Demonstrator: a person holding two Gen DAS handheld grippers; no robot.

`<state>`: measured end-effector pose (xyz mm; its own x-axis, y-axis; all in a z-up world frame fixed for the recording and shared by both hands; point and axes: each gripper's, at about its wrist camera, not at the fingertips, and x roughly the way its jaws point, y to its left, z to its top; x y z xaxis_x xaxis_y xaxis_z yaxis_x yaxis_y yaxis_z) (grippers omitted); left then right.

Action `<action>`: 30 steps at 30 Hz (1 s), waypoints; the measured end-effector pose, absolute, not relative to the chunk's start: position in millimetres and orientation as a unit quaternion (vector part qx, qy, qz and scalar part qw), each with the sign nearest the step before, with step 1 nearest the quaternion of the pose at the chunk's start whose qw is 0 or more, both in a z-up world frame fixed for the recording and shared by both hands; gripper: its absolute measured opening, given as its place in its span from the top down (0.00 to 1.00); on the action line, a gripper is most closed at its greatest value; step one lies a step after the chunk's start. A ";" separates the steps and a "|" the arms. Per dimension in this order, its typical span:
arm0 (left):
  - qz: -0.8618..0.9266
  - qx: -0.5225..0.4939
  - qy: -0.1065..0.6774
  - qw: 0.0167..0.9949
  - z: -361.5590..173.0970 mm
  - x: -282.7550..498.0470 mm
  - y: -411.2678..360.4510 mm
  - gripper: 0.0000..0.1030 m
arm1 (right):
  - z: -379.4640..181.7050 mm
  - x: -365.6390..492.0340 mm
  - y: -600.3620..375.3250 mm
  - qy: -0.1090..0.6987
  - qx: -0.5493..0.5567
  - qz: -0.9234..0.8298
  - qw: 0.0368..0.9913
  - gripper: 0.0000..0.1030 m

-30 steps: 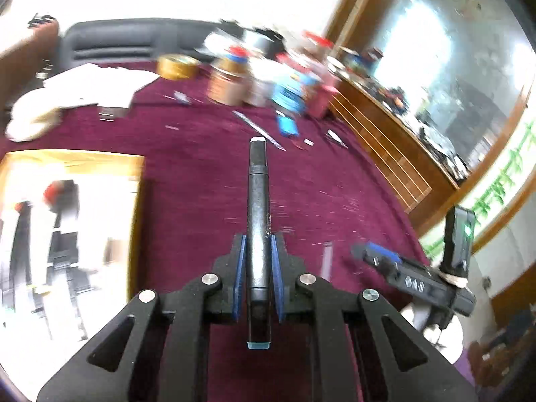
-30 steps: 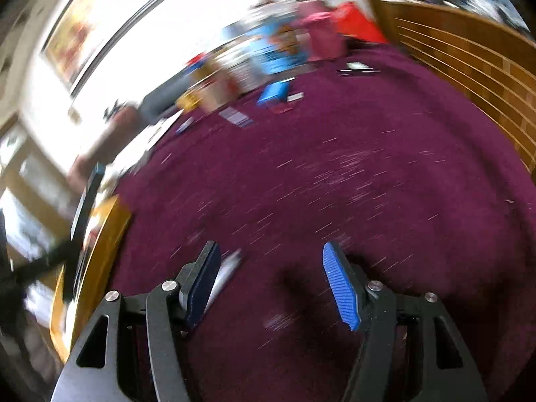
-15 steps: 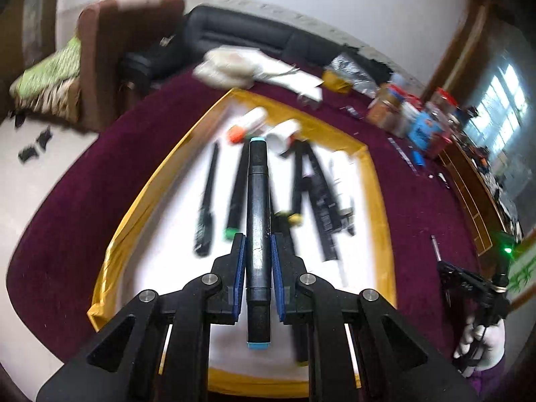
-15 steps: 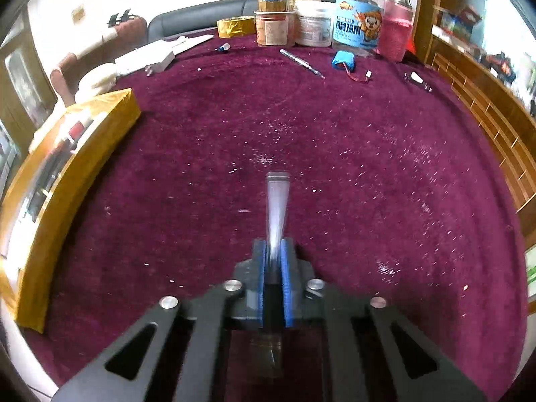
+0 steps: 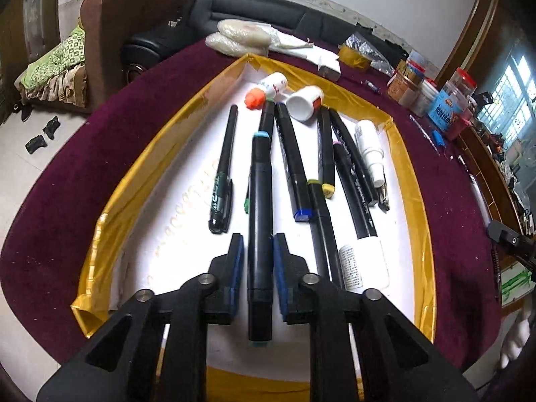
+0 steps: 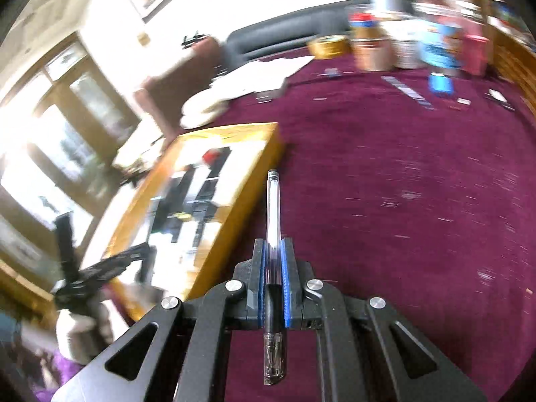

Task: Organize rigid objects
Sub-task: 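Carry the marker and clear pen over the box and open both tools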

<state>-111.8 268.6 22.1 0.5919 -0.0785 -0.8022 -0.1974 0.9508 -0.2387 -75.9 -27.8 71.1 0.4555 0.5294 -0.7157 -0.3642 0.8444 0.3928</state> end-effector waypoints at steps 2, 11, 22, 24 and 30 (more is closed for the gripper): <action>0.035 -0.154 0.443 0.882 26.0 -114.6 270.9 0.79 | 71.3 -76.0 -1.2 0.461 0.095 0.299 0.830 0.92; 0.084 -0.145 0.356 0.919 63.6 -148.3 297.4 0.49 | 39.6 -77.3 124.0 0.523 0.064 0.387 0.757 0.92; 0.229 -0.038 0.175 0.957 113.0 -196.8 297.9 0.00 | 22.8 -78.4 160.4 0.515 0.021 0.377 0.770 0.89; 0.244 -0.013 0.115 0.963 122.7 -207.8 284.8 0.00 | 28.4 -81.9 156.0 0.500 0.015 0.376 0.780 0.85; 0.126 -0.089 0.173 0.973 119.7 -178.0 290.7 0.00 | 35.4 -88.1 138.5 0.470 0.020 0.374 0.799 0.79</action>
